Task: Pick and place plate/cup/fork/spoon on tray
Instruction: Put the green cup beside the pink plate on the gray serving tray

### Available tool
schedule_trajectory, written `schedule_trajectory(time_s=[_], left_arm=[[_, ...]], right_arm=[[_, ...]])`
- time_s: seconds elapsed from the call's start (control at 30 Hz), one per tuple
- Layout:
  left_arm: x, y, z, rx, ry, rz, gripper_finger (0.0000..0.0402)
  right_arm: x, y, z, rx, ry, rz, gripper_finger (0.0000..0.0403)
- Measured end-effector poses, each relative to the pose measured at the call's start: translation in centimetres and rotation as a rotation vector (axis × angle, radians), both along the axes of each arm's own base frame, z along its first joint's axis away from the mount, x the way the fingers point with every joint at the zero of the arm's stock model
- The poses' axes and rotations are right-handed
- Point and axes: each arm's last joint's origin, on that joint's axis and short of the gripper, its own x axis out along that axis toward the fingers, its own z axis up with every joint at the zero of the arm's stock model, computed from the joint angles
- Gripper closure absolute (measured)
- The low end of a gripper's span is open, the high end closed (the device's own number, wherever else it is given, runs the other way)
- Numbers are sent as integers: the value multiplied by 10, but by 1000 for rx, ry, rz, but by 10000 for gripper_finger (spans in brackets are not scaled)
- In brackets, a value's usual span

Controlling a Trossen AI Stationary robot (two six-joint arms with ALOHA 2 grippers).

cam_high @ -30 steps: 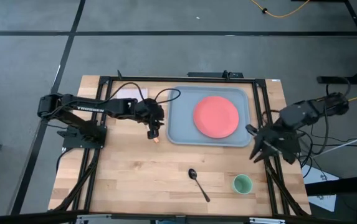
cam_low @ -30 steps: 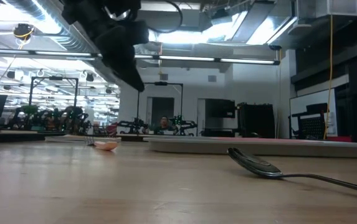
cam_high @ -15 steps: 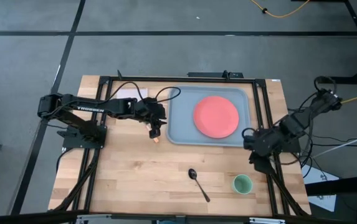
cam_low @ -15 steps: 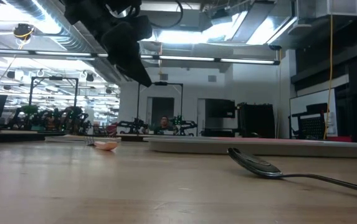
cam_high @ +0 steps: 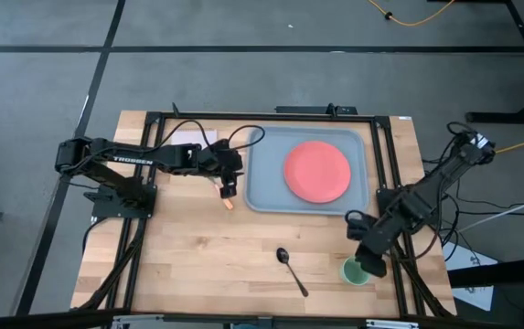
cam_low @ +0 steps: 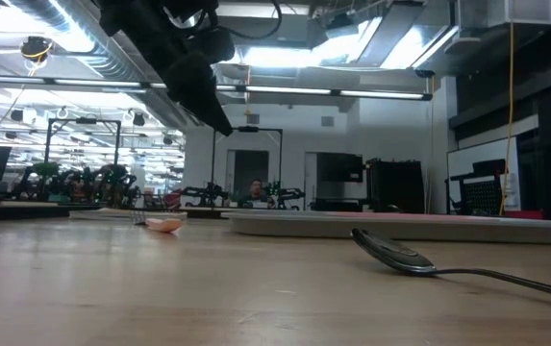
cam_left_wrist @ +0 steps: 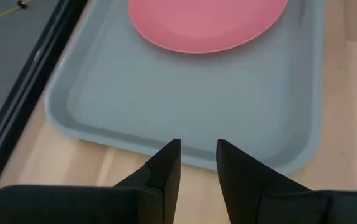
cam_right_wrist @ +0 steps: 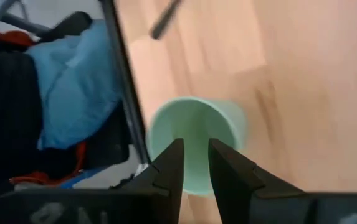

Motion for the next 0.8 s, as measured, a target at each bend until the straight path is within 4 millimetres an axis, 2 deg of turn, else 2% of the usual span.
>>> schedule_trajectory(time_s=[0.13, 0.43, 0.8], left_arm=[[0, -2, 0, -42, -8, -27, 305], [0, -1, 0, -38, -7, -22, 305], [0, -1, 0, -38, -7, -22, 305]], right_arm=[[0, 7, -2, -7, -17, 27, 325], [-5, 20, -9, -99, -82, 272, 325], [5, 25, -24, -269, -141, 378, 325]])
